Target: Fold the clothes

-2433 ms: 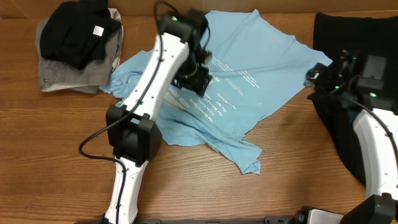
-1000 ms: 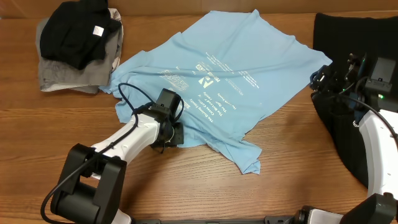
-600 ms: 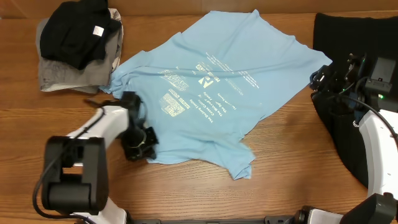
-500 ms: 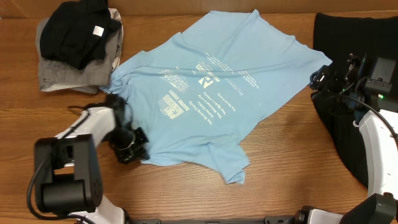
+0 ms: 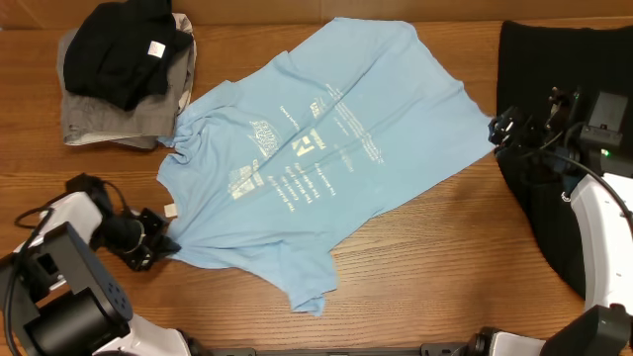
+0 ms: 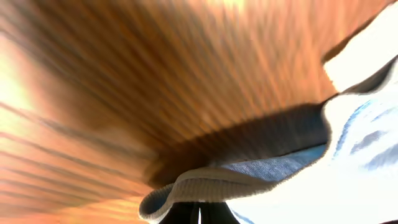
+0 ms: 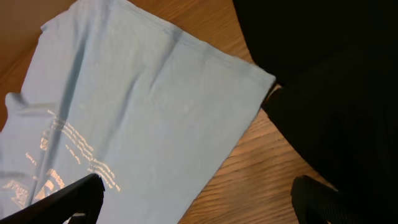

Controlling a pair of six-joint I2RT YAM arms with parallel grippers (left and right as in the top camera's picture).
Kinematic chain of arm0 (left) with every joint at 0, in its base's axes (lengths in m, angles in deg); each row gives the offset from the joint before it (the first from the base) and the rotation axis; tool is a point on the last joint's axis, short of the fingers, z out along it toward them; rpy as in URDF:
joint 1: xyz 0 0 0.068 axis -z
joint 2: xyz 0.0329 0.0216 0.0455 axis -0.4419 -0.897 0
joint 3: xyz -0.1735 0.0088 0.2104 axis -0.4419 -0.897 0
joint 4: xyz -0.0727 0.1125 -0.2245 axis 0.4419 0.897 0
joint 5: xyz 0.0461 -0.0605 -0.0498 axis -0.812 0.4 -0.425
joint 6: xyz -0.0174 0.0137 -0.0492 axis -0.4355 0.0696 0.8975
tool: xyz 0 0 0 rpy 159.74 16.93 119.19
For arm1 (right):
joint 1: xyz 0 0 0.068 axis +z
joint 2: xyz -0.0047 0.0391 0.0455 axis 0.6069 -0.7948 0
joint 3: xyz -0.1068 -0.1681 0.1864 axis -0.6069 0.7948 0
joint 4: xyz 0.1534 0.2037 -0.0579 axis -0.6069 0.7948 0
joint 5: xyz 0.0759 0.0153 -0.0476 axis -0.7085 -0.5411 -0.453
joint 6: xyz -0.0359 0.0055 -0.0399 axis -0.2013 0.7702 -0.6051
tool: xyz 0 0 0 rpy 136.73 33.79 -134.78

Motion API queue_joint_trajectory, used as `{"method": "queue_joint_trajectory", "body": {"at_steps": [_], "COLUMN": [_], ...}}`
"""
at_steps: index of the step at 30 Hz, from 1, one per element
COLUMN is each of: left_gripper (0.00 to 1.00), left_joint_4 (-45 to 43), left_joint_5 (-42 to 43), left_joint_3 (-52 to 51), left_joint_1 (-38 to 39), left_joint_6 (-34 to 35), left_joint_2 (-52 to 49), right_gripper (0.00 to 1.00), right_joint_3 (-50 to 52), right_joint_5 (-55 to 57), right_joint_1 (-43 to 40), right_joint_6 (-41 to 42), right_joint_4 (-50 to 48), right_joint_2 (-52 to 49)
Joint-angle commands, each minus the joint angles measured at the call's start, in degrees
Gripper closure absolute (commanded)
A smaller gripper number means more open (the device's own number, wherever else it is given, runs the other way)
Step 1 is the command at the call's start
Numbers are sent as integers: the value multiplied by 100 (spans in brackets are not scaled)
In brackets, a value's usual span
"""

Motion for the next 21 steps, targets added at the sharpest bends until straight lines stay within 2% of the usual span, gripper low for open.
{"method": "queue_joint_trajectory", "body": {"at_steps": [1, 11, 14, 18, 21], "left_gripper": [96, 94, 84, 61, 51], "left_joint_4": [-354, 1434, 1674, 1899, 2044], "left_joint_5": [-1628, -1655, -1633, -1368, -1233], "left_joint_3": [337, 2741, 3171, 3727, 4181], "left_joint_1": [-144, 57, 212, 529, 837], "left_joint_6": [-568, -1241, -1316, -1443, -1467], "left_joint_2": [-498, -308, -131, 105, 245], "right_gripper": [0, 0, 0, 3, 5], "right_joint_3": [-151, -155, -155, -155, -155], "right_joint_5": [-155, -157, -155, -155, -153], "right_joint_1": [0, 2, 28, 181, 369], "right_joint_6": [2, 22, 20, 17, -4], "right_joint_4": [-48, -402, -581, -804, -1019], "right_joint_2": [-245, -332, -417, -769, -1174]}}
